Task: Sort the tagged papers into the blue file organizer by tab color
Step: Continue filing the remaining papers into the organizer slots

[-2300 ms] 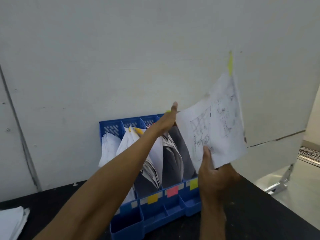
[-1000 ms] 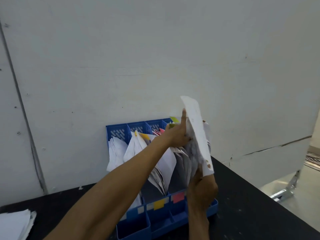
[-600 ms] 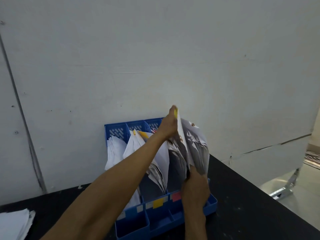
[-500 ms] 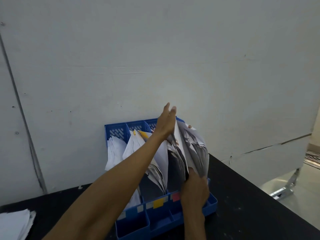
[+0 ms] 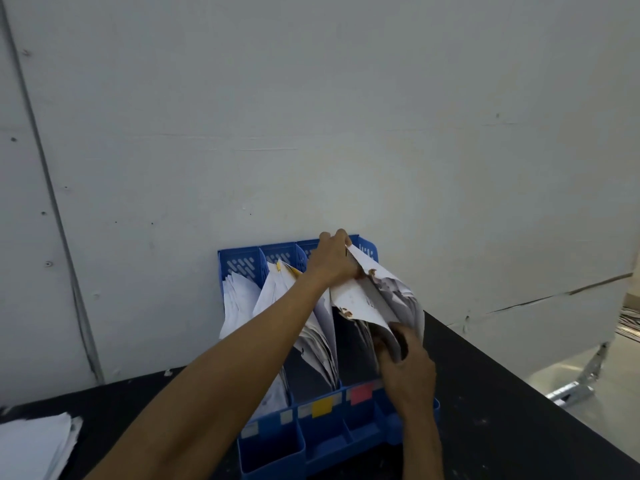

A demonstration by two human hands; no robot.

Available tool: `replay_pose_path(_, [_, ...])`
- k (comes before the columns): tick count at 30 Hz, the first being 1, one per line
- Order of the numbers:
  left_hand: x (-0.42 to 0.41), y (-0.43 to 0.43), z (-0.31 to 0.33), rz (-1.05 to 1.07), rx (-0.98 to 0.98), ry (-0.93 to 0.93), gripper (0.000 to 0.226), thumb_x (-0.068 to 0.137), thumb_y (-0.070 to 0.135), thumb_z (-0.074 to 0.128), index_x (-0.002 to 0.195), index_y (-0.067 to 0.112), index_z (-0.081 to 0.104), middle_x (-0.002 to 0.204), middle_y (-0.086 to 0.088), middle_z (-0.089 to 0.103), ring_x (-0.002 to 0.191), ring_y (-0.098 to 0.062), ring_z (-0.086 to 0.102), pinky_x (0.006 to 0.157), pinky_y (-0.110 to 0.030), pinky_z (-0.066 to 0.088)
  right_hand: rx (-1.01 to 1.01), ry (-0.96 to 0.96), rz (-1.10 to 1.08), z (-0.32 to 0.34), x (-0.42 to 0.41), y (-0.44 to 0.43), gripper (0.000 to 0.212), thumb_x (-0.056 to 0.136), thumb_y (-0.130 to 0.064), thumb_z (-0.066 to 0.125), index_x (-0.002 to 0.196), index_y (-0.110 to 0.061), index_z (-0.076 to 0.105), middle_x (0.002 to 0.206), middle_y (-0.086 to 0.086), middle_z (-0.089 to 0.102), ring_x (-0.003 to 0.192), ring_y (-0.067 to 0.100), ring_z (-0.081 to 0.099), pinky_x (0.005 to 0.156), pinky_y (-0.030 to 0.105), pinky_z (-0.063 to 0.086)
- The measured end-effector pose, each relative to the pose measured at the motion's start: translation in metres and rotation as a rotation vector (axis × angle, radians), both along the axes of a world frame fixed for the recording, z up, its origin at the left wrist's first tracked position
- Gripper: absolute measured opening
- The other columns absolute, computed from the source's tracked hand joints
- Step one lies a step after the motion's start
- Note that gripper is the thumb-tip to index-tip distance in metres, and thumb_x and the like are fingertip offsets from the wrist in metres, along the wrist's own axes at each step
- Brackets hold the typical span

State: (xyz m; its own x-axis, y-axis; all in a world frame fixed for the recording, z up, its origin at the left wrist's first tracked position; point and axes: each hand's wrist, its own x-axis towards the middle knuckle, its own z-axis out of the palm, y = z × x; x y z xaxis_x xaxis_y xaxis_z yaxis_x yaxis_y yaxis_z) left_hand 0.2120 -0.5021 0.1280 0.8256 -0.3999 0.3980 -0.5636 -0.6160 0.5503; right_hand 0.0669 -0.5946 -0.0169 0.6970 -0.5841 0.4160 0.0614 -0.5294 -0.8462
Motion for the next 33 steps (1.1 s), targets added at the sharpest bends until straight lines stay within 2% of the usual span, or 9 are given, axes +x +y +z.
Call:
replay_pose_path(6, [-0.008, 0.002, 0.009, -0.136, 0.058, 0.064, 0.091, 0.082, 0.0, 0.056, 0.153, 0.032, 0.009, 0.16, -0.015, 0.006, 0.143, -0.031, 0.024, 0.102, -0.038, 0.035, 0.13, -0.209, 0.303, 0.009, -0.002, 0.002, 0.053, 0.086, -0.002, 0.064, 0.118, -0.043, 0.053, 0.123, -0.011, 0.057, 0.117, 0.013, 0.054, 0.092, 0.039, 0.052])
replay_pose_path(8, [-0.012, 0.004, 0.011, -0.173, 0.056, 0.077, 0.097, 0.083, -0.004, 0.054, 0.154, 0.034, 0.001, 0.161, -0.014, -0.004, 0.146, -0.03, 0.02, 0.104, -0.036, 0.033, 0.279, -0.288, 0.434, 0.015, -0.003, 0.005, 0.055, 0.086, -0.001, 0.066, 0.126, -0.037, 0.052, 0.128, -0.015, 0.056, 0.12, 0.006, 0.052, 0.09, 0.029, 0.052])
replay_pose_path(10, [-0.014, 0.003, 0.011, -0.144, 0.042, 0.054, 0.101, 0.082, -0.005, 0.056, 0.154, 0.035, -0.003, 0.16, -0.016, -0.009, 0.135, -0.034, 0.038, 0.099, -0.036, 0.04, 0.464, -0.363, 0.508, 0.022, -0.005, 0.008, 0.06, 0.081, -0.003, 0.068, 0.127, -0.039, 0.051, 0.125, -0.027, 0.057, 0.118, -0.005, 0.052, 0.085, 0.017, 0.051])
replay_pose_path(14, [-0.012, 0.001, 0.007, -0.072, 0.059, -0.033, 0.106, 0.077, -0.005, 0.059, 0.153, 0.038, -0.001, 0.159, -0.015, -0.001, 0.111, -0.032, 0.056, 0.087, -0.037, 0.049, 0.715, -0.428, 0.708, 0.029, -0.007, 0.01, 0.074, 0.071, -0.034, 0.079, 0.138, -0.028, 0.049, 0.139, -0.008, 0.053, 0.13, 0.011, 0.048, 0.105, 0.036, 0.039])
replay_pose_path(18, [-0.011, 0.001, 0.004, -0.149, 0.029, -0.059, 0.104, 0.077, -0.001, 0.066, 0.153, 0.037, 0.006, 0.155, -0.012, 0.019, 0.123, -0.028, 0.049, 0.095, -0.035, 0.044, 0.674, -0.317, 0.689, 0.029, -0.004, 0.019, 0.084, 0.059, -0.058, 0.08, 0.134, -0.03, 0.053, 0.137, -0.013, 0.055, 0.131, 0.005, 0.046, 0.106, 0.029, 0.035])
replay_pose_path(23, [-0.016, 0.006, 0.003, -0.075, 0.018, -0.053, 0.101, 0.08, -0.002, 0.062, 0.154, 0.036, 0.004, 0.159, -0.016, 0.002, 0.119, -0.033, 0.052, 0.091, -0.037, 0.045, 0.957, -0.516, 0.733, 0.036, -0.006, 0.023, 0.049, 0.089, -0.02, 0.055, 0.138, -0.016, 0.048, 0.136, 0.001, 0.057, 0.13, 0.017, 0.049, 0.108, 0.038, 0.034])
replay_pose_path(27, [-0.018, 0.001, 0.001, 0.095, -0.021, -0.093, 0.094, 0.08, 0.002, 0.065, 0.153, 0.03, 0.013, 0.157, -0.018, 0.004, 0.11, -0.036, 0.058, 0.086, -0.04, 0.05, 1.229, -0.634, 0.776, 0.04, -0.018, 0.015, 0.046, 0.094, -0.026, 0.04, 0.137, -0.012, 0.047, 0.135, 0.008, 0.057, 0.126, 0.024, 0.053, 0.109, 0.041, 0.037])
replay_pose_path(31, [-0.023, -0.011, 0.01, 0.191, -0.198, -0.098, 0.077, 0.081, -0.001, 0.061, 0.147, 0.02, 0.028, 0.148, -0.013, 0.019, 0.085, -0.025, 0.056, 0.067, -0.031, 0.044, 0.633, -0.464, 0.236, 0.029, -0.019, 0.006, 0.018, 0.084, -0.025, 0.068, 0.101, -0.017, 0.068, 0.085, -0.005, 0.072, 0.082, 0.016, 0.066, 0.068, 0.025, 0.053])
replay_pose_path(33, [-0.023, -0.019, 0.015, 0.239, -0.288, -0.026, 0.067, 0.085, -0.001, 0.059, 0.143, 0.016, 0.032, 0.145, -0.014, 0.022, 0.089, -0.027, 0.057, 0.069, -0.03, 0.043, 0.382, -0.434, 0.086, 0.023, -0.018, 0.004, 0.025, 0.071, -0.031, 0.077, 0.087, -0.016, 0.065, 0.07, -0.003, 0.066, 0.064, 0.012, 0.061, 0.057, 0.025, 0.051])
